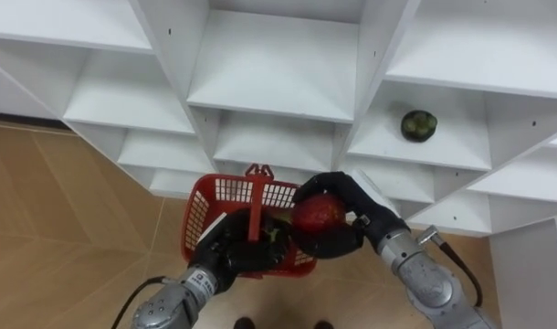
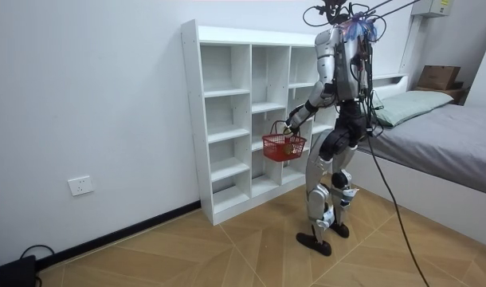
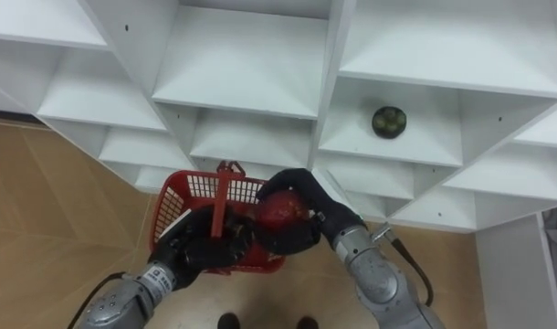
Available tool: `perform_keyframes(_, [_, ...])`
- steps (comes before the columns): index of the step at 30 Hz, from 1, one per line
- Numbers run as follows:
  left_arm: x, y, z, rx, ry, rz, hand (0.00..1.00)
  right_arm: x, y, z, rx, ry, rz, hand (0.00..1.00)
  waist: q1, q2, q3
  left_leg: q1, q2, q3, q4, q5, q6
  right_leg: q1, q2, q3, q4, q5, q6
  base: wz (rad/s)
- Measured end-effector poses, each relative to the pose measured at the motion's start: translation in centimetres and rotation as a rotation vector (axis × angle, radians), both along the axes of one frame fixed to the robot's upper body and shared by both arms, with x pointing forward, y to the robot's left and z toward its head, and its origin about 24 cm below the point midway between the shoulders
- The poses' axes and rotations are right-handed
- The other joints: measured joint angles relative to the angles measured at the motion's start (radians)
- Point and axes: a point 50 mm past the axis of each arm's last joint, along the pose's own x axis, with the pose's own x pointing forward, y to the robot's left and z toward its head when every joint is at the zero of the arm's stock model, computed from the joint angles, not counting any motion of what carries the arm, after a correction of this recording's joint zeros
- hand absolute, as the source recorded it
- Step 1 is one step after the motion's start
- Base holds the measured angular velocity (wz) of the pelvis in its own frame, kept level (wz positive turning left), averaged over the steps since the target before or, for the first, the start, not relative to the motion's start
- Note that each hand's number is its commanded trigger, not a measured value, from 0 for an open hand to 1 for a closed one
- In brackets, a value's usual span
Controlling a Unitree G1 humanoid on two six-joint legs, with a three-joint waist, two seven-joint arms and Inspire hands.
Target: Collect fruits from the closet
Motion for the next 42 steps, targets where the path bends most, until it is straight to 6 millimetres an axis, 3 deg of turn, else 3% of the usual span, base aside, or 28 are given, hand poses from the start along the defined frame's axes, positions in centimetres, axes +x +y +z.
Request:
perform_keyframes(14, [0.0,0.2,1.1,-0.073,-0.036,0.005,1.00,0.3,-0.5,1.2,0.113,0.006,0.000,1.00,-0.020,0.000,-0.0005,-0.003,-0.003,0.004,0.003,0.000,0.000,-0.012,-0.006,0.003,0.018,-0.004,-0.001,-0.01])
perform_keyframes(15, [0.0,0.1,1.1,-0.076,-0.035,0.006,1.00,0.3,-0.5,1.3,0.113,0.005,0.000,0.74,-0.021,0.000,-0.0005,-0.003,-0.003,0.004,0.004,0.000,0.000,-0.012,-0.006,0.002,0.019,-0.005,-0.001,0.00])
perform_keyframes(16, [0.0,0.1,1.1,-0.088,-0.031,0.011,1.00,0.3,-0.5,1.3,0.114,0.002,0.000,0.56,-0.023,0.000,-0.0006,-0.003,-0.003,0.004,0.007,0.000,0.000,-0.012,-0.007,0.002,0.020,-0.005,-0.001,0.00])
perform_keyframes(17, [0.0,0.1,1.1,-0.094,-0.030,0.014,1.00,0.3,-0.5,1.4,0.114,0.000,0.001,0.11,-0.024,0.000,-0.0006,-0.003,-0.003,0.004,0.008,0.000,0.000,-0.013,-0.008,0.002,0.023,-0.006,-0.001,0.00])
perform_keyframes(18, [0.0,0.1,1.1,-0.094,-0.030,0.014,1.00,0.3,-0.5,1.4,0.115,0.000,0.001,0.00,-0.024,-0.001,-0.0006,-0.003,-0.003,0.004,0.009,0.000,0.000,-0.014,-0.008,0.001,0.026,-0.007,-0.002,0.00])
perform_keyframes(42, [-0.3,-0.1,0.8,-0.099,0.003,-0.008,1.00,0.4,-0.7,1.5,0.187,0.012,-0.035,0.00,-0.021,0.000,-0.0013,0.001,-0.003,0.004,0.017,0.000,0.000,-0.014,-0.011,0.001,0.046,-0.012,-0.004,0.00])
